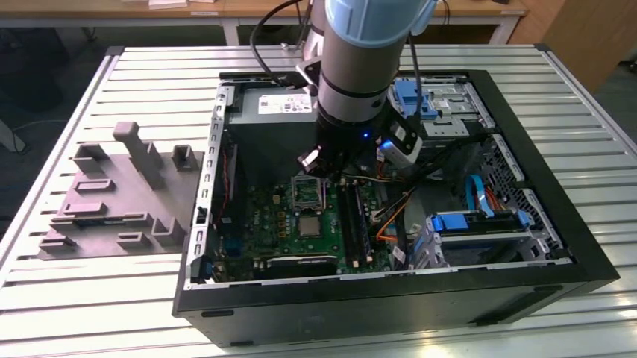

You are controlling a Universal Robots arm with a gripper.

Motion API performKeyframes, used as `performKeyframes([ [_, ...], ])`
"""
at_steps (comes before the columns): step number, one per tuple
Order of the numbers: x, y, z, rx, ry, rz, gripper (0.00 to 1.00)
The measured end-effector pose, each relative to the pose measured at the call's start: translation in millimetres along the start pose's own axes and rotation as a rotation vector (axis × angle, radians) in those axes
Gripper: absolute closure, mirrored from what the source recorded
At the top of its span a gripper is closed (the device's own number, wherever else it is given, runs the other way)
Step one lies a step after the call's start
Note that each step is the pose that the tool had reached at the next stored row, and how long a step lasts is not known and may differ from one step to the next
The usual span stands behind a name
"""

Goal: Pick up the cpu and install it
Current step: 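Close the cpu cover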

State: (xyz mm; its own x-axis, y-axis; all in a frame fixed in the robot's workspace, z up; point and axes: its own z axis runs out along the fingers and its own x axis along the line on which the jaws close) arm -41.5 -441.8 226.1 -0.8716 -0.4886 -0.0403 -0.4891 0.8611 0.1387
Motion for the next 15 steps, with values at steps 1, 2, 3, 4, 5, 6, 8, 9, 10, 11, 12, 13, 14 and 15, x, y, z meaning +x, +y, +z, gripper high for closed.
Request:
performKeyframes([
  [1, -0.5, 0.5, 0.7, 0.0002, 0.0002, 0.0, 0.89],
  [2, -1.0, 0.9, 1.4, 0.0001, 0.0001, 0.0, 0.89],
  [3, -1.4, 1.4, 2.1, -0.0001, 0.0, 0.0, 0.89],
  [4, -1.9, 1.9, 2.8, -0.0004, -0.0002, 0.0, 0.89],
  [5, -2.3, 2.4, 3.6, -0.0009, -0.0006, 0.0, 0.89],
  [6, -2.6, 2.8, 4.3, -0.0014, -0.0009, 0.0, 0.89],
  [8, -3.2, 3.4, 6.1, -0.0057, -0.0029, 0.0, 0.89],
  [9, -3.2, 3.3, 6.7, -0.0131, -0.0072, 0.0, 0.89],
  [10, -3.2, 3.3, 7.2, -0.0219, -0.0121, -0.001, 0.89],
  [11, -3.2, 3.2, 7.8, -0.0304, -0.017, -0.001, 0.89],
  [12, -3.2, 3.1, 8.5, -0.0371, -0.0207, -0.001, 0.89],
  [13, -3.1, 3.1, 9.2, -0.04, -0.0225, -0.001, 0.89],
  [14, -3.2, 3.1, 9.9, -0.0408, -0.0231, -0.002, 0.89],
  [15, -3.2, 3.0, 10.4, -0.0409, -0.0228, -0.003, 0.89],
])
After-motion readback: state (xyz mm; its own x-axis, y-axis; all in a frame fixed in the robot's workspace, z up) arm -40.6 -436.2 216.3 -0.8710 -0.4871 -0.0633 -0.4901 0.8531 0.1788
